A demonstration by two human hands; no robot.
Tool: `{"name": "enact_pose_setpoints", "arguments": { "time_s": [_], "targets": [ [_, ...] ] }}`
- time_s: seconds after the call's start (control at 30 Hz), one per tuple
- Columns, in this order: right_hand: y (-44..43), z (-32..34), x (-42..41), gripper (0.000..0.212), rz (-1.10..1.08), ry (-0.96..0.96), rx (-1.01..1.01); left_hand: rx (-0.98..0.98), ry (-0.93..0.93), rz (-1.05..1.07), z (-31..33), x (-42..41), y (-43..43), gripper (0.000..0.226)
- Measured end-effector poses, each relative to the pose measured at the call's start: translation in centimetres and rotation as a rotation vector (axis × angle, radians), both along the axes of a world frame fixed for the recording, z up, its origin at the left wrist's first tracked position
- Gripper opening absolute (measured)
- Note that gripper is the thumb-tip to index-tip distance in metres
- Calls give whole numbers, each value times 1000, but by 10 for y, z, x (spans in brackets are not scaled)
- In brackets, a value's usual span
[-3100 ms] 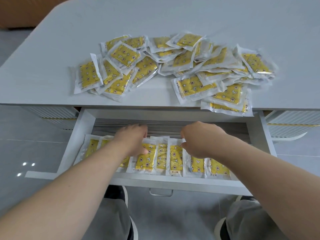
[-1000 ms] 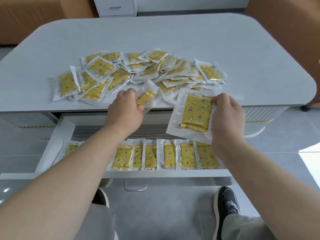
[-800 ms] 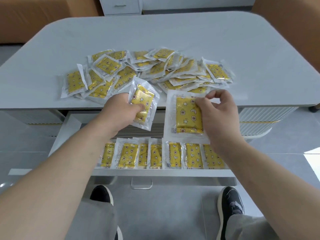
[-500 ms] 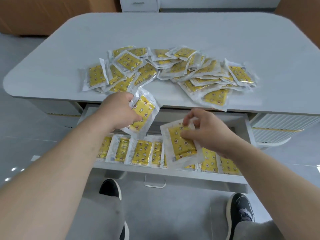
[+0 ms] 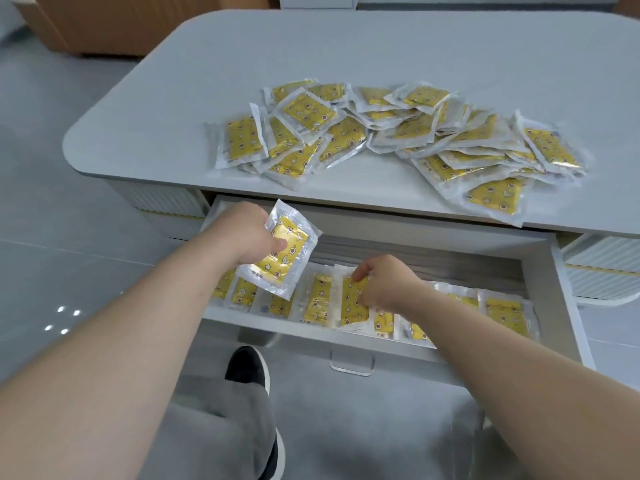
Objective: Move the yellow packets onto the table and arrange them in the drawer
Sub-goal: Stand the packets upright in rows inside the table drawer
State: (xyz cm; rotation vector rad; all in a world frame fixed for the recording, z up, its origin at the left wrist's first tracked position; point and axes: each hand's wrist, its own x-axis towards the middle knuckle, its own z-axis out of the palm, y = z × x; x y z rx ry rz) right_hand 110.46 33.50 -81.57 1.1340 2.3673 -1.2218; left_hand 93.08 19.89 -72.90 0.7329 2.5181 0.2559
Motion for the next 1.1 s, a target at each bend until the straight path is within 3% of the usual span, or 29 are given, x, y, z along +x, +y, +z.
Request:
{"name": "enact_pose_setpoints", "arguments": {
  "time_s": [0.07, 0.23, 0.4, 0.6, 0.8, 1.0, 1.1],
  "targets": [
    [-6, -2, -3, 38, 126, -91, 115, -35, 5, -13, -4, -5, -4, 57],
    [-15, -8, -4, 45, 391, -377, 483, -99, -57, -24, -24, -22, -15, 58],
    [-12, 0, -6, 40, 420, -383, 476, -132, -163, 20, -51, -28, -26, 47],
    [-8, 13, -5, 29, 343, -253, 488, -74, -271, 59, -76, -27, -28, 31],
    [-6, 22, 6, 29, 335, -197, 458, -196, -90, -167, -86, -21, -19, 31],
    [2, 28, 20, 28, 337, -206, 444, -410, 187, -221, -76, -6, -10, 86],
    [6, 30, 24, 25, 327, -186, 444, -481, 230, -214, -67, 7, 3, 90]
  ]
}}
